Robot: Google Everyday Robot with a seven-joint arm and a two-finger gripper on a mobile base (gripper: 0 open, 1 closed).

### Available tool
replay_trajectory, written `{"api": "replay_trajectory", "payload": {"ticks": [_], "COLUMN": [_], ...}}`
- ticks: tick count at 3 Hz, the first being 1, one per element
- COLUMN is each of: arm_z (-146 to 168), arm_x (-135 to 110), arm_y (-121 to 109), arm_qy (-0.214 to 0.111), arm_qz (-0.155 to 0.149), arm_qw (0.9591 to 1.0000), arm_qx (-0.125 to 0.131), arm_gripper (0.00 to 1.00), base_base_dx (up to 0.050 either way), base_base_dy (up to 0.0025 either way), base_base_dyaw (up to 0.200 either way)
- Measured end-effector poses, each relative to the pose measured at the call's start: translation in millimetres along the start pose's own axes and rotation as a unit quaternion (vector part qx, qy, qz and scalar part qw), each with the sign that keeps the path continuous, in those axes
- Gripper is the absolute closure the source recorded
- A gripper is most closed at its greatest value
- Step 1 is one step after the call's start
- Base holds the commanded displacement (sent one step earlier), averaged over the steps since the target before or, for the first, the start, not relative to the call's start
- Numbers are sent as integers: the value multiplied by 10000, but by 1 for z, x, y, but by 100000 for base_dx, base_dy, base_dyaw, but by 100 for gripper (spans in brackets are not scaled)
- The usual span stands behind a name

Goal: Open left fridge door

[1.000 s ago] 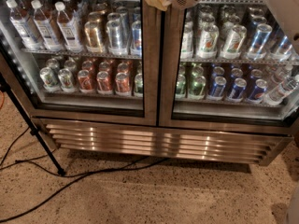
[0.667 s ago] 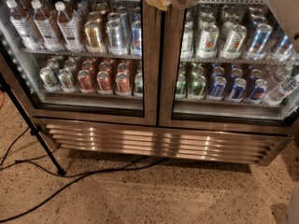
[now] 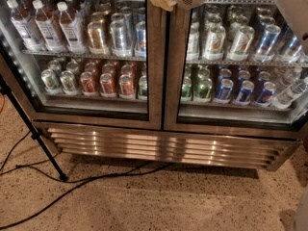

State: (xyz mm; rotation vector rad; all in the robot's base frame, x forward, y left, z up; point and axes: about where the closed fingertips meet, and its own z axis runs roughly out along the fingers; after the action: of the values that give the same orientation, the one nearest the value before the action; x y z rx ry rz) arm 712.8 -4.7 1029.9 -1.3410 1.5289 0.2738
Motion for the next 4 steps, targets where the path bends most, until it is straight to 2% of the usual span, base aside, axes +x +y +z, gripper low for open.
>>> {"api": "replay_trajectory", "payload": {"ticks": [4], "arm_z": [0], "arm_x": [2], "arm_y": [2], "arm_qy": [146], "arm_qz": [-31], "arm_qw": [9999], "arm_qx": [-59], "arm_gripper": [100], "base_base_dx": [0], "base_base_dy": [0], "base_base_dyaw": [0]}}
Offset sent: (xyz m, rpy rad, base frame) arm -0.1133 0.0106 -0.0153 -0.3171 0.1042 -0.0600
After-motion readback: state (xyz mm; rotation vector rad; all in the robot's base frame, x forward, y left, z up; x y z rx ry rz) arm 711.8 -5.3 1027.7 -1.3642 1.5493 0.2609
